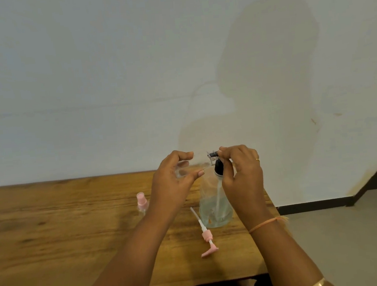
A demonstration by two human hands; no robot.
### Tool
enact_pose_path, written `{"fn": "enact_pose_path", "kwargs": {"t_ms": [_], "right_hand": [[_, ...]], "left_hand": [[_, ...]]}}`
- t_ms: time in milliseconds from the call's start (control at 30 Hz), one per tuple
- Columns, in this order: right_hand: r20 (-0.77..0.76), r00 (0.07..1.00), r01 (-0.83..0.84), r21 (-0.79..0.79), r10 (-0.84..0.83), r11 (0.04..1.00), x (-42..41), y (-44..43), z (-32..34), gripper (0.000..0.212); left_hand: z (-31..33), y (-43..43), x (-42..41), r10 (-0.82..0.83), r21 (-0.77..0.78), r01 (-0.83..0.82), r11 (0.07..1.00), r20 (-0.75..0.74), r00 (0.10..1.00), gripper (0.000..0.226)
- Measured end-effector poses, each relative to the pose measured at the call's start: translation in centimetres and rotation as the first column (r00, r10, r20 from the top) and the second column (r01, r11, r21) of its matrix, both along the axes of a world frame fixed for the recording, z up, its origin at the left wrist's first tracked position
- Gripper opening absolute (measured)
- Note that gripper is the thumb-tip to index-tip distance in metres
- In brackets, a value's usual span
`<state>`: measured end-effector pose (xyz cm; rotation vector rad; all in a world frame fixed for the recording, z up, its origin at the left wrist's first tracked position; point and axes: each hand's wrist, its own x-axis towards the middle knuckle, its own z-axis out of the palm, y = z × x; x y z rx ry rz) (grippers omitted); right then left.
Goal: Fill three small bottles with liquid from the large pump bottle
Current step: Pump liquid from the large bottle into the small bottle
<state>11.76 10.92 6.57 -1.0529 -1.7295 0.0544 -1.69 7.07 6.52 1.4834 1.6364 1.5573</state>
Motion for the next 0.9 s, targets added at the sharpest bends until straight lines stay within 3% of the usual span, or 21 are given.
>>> {"fn": "enact_pose_path", "kwargs": {"t_ms": [367, 667, 900], "right_hand": [[0.106, 0.994, 0.025, 0.012, -0.027, 1.000, 0.5, -0.2, 1.3, 0.021], [0.039, 0.998, 0.053, 0.082, -0.057, 0.995, -0.3, -0.1, -0.6, 0.020], [0.097, 0.993, 0.061, 0.074, -0.068, 0.995, -0.2, -0.9, 0.9, 0.022]], "left_hand": [[0.9, -0.3, -0.2, -0.020, 0.058, 0.016, 0.998, 0.066, 0.998, 0.040], [0.6, -0.2, -0.4, -0.026, 0.032, 0.024, 0.999, 0.039, 0.999, 0.041], [0.9, -0.5, -0.6, -0.051, 0.051, 0.048, 0.998, 0.053, 0.997, 0.041]]}}
